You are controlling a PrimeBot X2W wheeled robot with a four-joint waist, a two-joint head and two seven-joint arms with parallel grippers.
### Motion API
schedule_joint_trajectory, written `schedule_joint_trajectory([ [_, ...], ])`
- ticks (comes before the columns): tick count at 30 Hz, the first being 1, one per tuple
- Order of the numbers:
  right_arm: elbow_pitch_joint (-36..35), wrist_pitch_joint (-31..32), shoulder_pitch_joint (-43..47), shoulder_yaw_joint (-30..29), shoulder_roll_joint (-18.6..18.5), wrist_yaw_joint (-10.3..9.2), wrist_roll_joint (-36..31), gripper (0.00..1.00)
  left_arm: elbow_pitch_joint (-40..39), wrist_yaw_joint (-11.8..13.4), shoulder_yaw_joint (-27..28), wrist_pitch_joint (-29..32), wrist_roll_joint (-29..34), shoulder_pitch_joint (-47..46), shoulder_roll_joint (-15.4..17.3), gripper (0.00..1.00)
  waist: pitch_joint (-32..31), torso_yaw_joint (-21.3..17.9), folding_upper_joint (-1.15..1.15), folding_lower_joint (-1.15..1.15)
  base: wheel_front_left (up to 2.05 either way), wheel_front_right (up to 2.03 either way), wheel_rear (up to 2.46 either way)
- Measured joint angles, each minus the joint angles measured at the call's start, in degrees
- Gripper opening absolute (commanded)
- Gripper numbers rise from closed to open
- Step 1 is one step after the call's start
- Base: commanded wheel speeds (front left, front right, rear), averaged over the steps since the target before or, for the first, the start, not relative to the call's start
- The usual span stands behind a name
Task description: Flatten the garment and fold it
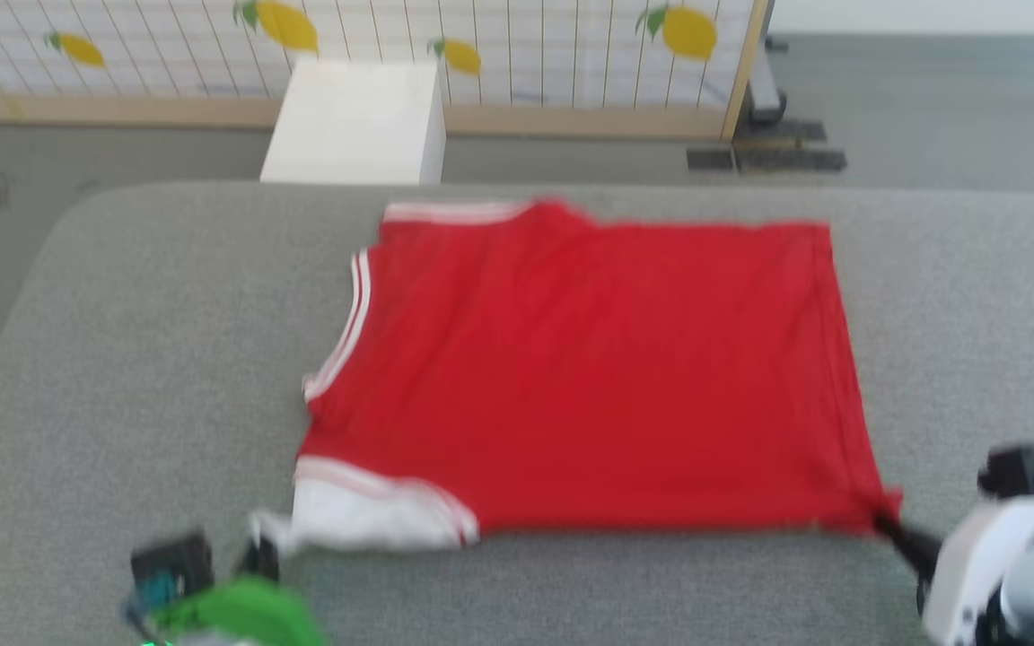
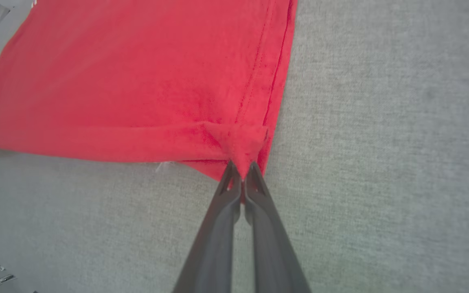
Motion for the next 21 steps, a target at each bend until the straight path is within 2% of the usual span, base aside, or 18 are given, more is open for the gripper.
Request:
schedule_joint_trajectory([
  [8,-2.7,7.0,11.2,-3.0,1.0,0.01,-4.1,0.00,-6.4,3.7,-1.1,10.7,-4.1,12.6,2.6,0.00,-3.1,-0.5,0.00,0.00,0.00,0.00,0.00],
  [16,-7.2,8.8,12.4,-6.3,3.1,0.01,-7.9,0.00,-11.3,4.3,-0.4,9.8,-4.3,13.5,3.1,0.00,-2.9,-1.3,0.00,0.00,0.00,0.00,0.00],
  [21,-10.6,11.7,10.1,-7.6,3.0,0.01,-9.6,0.00,-14.7,4.0,-0.8,10.2,-3.1,8.9,4.1,0.00,-2.4,-1.5,0.00,0.00,0.00,0.00,0.00],
])
